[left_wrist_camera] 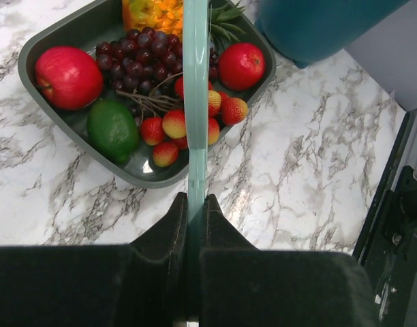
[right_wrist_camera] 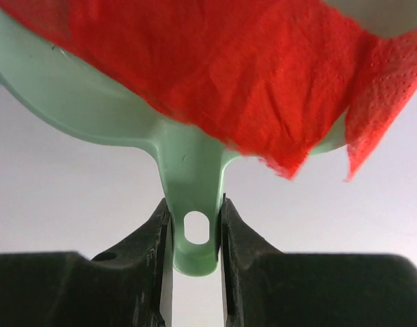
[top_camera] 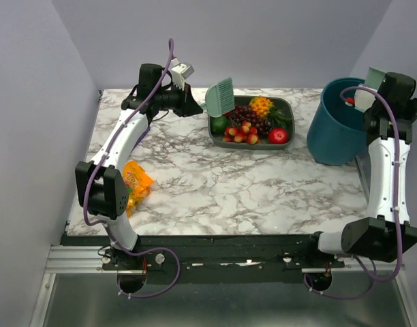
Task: Sweep away the paper scraps from the table
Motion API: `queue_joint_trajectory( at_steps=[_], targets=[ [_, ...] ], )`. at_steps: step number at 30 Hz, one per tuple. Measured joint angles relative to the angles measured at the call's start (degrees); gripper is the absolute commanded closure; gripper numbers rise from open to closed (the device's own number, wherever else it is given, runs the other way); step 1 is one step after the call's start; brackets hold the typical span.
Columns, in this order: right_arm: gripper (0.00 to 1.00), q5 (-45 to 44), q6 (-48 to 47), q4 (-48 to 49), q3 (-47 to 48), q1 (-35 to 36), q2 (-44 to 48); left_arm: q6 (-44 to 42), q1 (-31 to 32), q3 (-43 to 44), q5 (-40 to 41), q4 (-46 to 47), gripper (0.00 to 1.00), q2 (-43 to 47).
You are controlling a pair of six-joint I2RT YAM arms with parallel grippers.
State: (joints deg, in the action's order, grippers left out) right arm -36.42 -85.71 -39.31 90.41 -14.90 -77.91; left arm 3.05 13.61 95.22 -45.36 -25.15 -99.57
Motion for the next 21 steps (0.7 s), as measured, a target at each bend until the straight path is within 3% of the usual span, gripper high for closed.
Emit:
queue_joint_trajectory(
  at_steps=[3, 7, 12, 17, 21],
  targets=[
    [0.99, -1.86, -12.55, 9.29, -3.06, 0.0, 1.16, 1.42, 0.0, 0.09, -0.83, 1.77, 1.0, -0.74],
    [0.99, -2.75, -21.4, 17.09, -2.62, 0.0, 1.05, 2.43, 0.0, 0.76, -1.77, 2.86, 1.0, -2.1],
    [0.99, -3.21, -25.83, 21.35, -2.95, 0.0, 1.18, 2.4, 0.0, 0.76, -2.1, 2.82, 1.0, -2.29],
    [0.99, -0.42, -27.39, 22.88, -14.75, -0.61, 8.22, 2.4, 0.0, 0.76, -2.73, 2.8, 1.0, -2.29],
    [1.0, 1.55, -27.98, 23.89, -17.53, -1.66, 9.68, 2.84, 0.0, 1.31, -3.23, 2.78, 1.0, -2.73]
  ],
)
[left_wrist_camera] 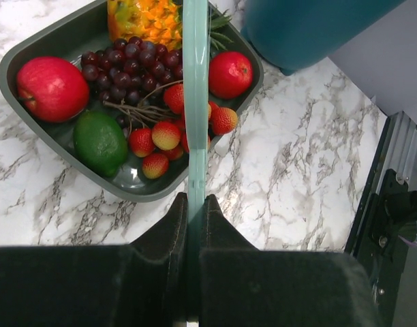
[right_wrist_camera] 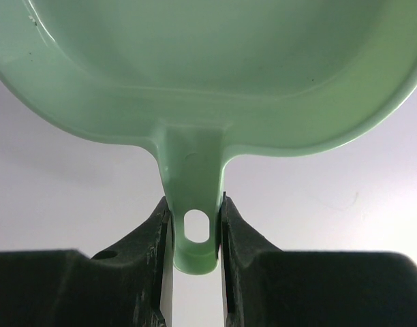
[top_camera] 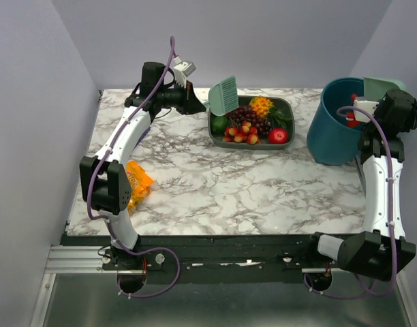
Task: Sweep away the paper scraps from the table
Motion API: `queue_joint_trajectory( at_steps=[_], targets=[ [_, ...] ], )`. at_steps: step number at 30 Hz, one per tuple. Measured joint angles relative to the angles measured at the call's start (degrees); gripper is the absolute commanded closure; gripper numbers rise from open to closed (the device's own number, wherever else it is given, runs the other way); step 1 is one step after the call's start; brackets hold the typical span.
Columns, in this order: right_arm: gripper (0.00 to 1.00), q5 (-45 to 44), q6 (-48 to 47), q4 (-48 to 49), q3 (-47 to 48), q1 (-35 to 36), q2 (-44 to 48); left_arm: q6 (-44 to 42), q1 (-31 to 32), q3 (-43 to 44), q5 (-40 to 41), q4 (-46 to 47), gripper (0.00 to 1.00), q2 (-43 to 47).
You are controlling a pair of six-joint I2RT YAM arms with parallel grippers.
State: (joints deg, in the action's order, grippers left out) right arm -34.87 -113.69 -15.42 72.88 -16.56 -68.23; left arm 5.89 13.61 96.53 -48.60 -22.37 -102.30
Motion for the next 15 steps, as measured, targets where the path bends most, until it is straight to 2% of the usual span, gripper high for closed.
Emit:
queue_joint_trajectory(
  at_steps=[7, 15],
  targets=[
    [0.99, 0.81, -0.42, 3.39, 0.22, -0.44, -4.07, 1.25, 0.0, 1.29, -0.13, 0.48, 1.0, -1.01],
    [0.99, 1.66, 1.42, -1.51, 10.4, 0.17, -7.63, 0.13, 0.0, -1.09, 1.86, -0.22, 1.0, 0.24]
  ],
)
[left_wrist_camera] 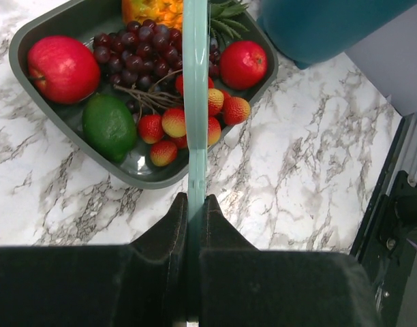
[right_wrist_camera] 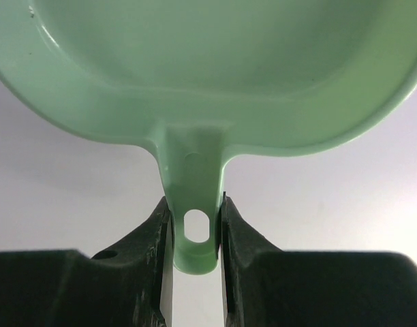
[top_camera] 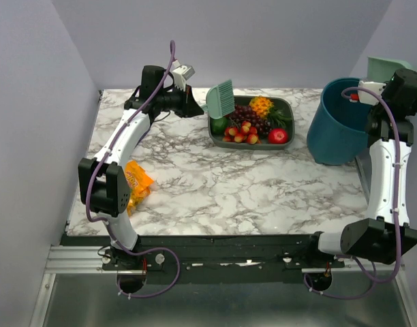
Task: Sweep away the paper scraps from the table
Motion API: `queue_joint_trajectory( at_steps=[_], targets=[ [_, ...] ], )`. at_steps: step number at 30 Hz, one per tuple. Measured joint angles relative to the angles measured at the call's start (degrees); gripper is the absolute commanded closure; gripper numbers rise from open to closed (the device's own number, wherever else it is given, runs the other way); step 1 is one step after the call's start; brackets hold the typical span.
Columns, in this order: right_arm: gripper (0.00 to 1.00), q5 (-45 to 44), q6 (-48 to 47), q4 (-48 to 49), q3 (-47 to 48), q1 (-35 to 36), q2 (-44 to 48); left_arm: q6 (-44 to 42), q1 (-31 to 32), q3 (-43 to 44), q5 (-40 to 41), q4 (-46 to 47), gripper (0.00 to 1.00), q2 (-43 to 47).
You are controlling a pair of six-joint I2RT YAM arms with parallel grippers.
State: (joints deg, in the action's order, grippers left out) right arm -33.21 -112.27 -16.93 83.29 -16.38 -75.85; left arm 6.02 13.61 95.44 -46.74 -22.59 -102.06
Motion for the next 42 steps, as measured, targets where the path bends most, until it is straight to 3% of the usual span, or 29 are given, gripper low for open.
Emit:
queue_joint_trajectory(
  at_steps=[3, 7, 11, 14, 17, 22, 25, 31, 36, 40, 42],
  targets=[
    [0.99, 1.75, 9.51, -8.31, 6.99, 1.42, -0.39, -0.57, 0.0, -0.85, 2.16, -0.7, 1.0, 0.7],
    [1.0, 7.65, 28.96, -24.46, 21.46, 6.88, -3.41, -1.55, 0.0, -0.48, 4.94, -2.49, 1.0, 0.81],
    [0.99, 19.3, 46.99, -39.82, 37.86, 15.15, -9.2, -2.75, -0.52, 1.2, 4.02, -7.98, 1.0, 0.81],
    [0.99, 29.73, 57.29, -46.75, 40.65, 20.76, -10.38, -4.33, -1.11, 1.05, 1.4, -11.54, 1.0, 0.96],
    [0.99, 40.41, 65.37, -50.45, 33.88, 23.28, -8.79, -4.98, -1.55, -1.88, -0.28, -13.99, 1.0, 2.1],
    [0.99, 53.16, 70.23, -54.05, 11.87, 25.97, -5.51, -5.79, -2.36, -7.56, -2.21, -20.22, 1.0, 2.64],
    [1.0, 55.54, 69.26, -54.18, -5.81, 28.55, -2.01, -7.02, -2.75, -10.88, -3.13, -24.11, 1.0, 2.51],
    [0.99, 55.12, 65.72, -53.88, -19.39, 32.74, 3.96, -10.75, -2.99, -13.42, -4.63, -32.24, 1.0, -1.11],
    [0.91, 53.13, 65.57, -51.78, -25.38, 33.99, 0.11, -12.9, -3.1, -14.4, -4.74, -37.79, 0.98, -6.95],
    [0.82, 51.43, 66.25, -48.89, -28.39, 34.29, -3.69, -13.09, -3.37, -15.3, -4.57, -40.24, 0.76, -9.84],
    [0.75, 50.36, 66.93, -47.82, -28.92, 34.34, -4.87, -12.68, -3.5, -15.3, -4.15, -40.59, 0.53, -10.16]
  ],
)
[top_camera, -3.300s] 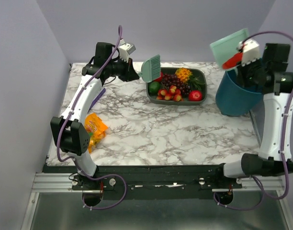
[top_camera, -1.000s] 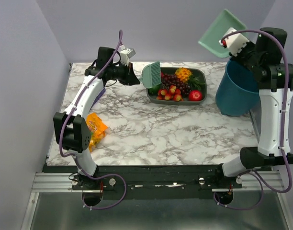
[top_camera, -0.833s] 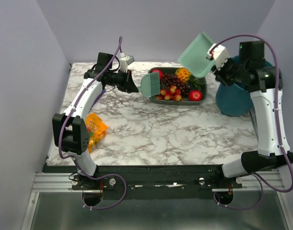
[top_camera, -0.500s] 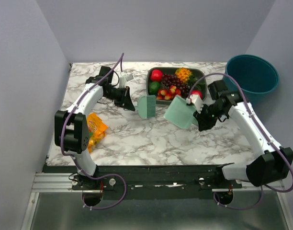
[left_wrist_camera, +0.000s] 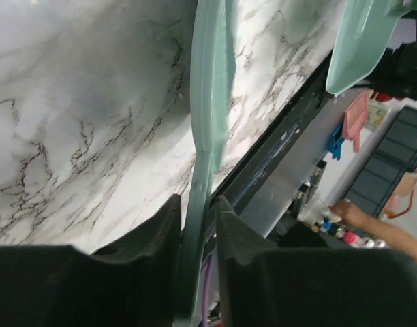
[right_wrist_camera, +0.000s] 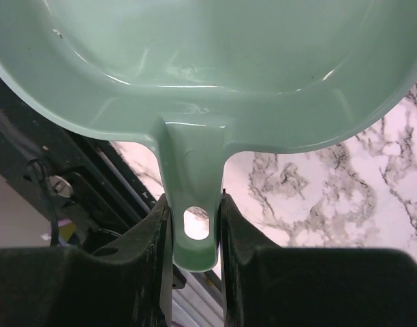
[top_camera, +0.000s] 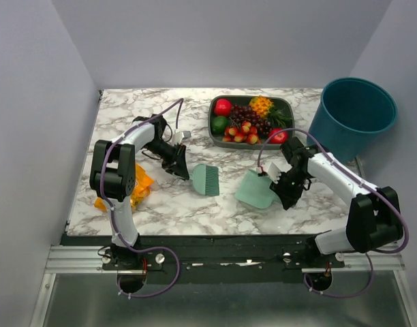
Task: Sweep away the paper scraps from the table
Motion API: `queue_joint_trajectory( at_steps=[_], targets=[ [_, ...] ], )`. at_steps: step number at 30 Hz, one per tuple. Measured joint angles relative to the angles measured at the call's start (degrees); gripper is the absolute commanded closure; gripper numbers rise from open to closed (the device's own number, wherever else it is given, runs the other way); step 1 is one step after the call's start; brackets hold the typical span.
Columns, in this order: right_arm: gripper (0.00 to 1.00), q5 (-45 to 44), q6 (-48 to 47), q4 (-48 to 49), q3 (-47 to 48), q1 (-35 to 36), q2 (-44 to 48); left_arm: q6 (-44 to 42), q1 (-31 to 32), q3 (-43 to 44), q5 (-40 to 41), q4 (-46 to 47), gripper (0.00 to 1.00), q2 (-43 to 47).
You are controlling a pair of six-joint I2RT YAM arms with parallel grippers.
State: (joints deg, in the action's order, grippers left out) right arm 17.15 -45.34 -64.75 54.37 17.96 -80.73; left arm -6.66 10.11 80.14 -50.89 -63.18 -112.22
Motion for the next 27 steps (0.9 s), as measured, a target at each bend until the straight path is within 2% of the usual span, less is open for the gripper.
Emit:
queue_joint_trajectory(
  at_steps=[2, 3, 4, 5, 6, 8, 10, 11, 12, 20, 27],
  targets=[
    [0.69, -1.05, 0.68, 1.16, -0.13, 0.0, -1.01, 0.61, -0.15, 0.0, 1.53, -0.04, 0.4, -0.02],
    [0.62, -1.66, 0.98, 1.79, -0.13, 0.0, -1.53, 1.07, -0.2, 0.0, 2.38, 0.02, 0.38, -0.07],
    [0.59, -2.36, 1.29, 2.45, -0.13, 0.0, -2.21, 1.11, -0.2, 0.02, 3.52, 0.09, 0.35, -0.13],
    [0.57, -2.99, 1.53, 2.99, -0.15, 0.0, -2.82, 1.44, -0.26, 0.04, 4.61, 0.11, 0.25, -0.26],
    [0.48, -3.48, 1.79, 3.41, -0.15, 0.0, -3.32, 1.6, -0.28, 0.04, 5.44, 0.11, 0.02, -0.35],
    [0.39, -4.66, 2.08, 4.15, -0.15, 0.0, -4.76, 1.84, -0.31, 0.04, 7.39, 0.26, 0.02, -0.42],
    [0.09, -5.57, 2.67, 4.52, -0.13, 0.0, -5.92, 2.34, -0.31, 0.04, 9.07, 0.31, 0.02, -0.42],
    [0.07, -5.86, 2.84, 4.66, -0.13, 0.0, -6.29, 2.4, -0.31, 0.04, 9.7, 0.35, 0.02, -0.42],
    [0.01, -6.12, 3.37, 4.72, -0.07, 0.0, -6.38, 2.43, -0.31, 0.04, 10.45, 0.35, 0.02, -0.42],
    [0.0, -6.95, 5.42, 4.04, 8.68, 0.0, -2.16, 1.36, -0.31, 3.91, 16.79, -0.44, 0.02, 0.42],
    [0.0, -13.4, 18.25, 11.15, 21.77, 0.0, 2.86, -1.31, -0.96, 14.71, 22.45, 0.07, 0.02, 4.5]
  ],
)
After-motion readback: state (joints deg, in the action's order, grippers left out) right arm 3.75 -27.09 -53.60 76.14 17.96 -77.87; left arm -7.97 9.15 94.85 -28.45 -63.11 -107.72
